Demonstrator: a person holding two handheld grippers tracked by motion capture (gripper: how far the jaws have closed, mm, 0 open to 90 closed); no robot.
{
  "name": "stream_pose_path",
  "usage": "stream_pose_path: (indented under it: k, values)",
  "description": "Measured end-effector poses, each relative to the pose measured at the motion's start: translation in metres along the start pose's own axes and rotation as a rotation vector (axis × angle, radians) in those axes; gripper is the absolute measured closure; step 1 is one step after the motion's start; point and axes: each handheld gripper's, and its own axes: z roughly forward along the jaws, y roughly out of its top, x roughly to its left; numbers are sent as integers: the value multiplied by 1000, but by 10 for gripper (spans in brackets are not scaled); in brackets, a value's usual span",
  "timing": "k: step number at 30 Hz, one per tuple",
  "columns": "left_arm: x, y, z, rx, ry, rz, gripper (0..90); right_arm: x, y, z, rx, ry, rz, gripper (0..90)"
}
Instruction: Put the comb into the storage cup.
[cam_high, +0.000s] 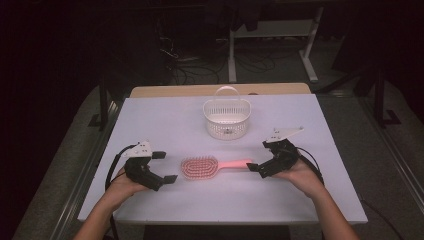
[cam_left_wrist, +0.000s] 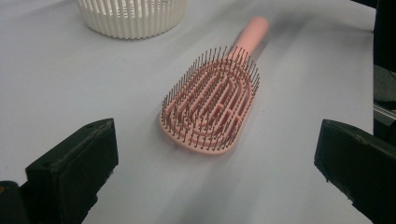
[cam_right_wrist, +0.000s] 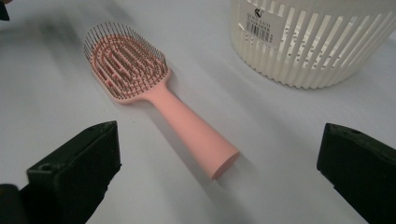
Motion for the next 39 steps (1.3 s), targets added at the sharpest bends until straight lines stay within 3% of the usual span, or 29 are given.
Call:
stream_pose_path:
  k: [39]
  values:
    - [1, -1, -4, -6, 10, -4, 0, -7, 36, 26, 20, 36, -31, 0]
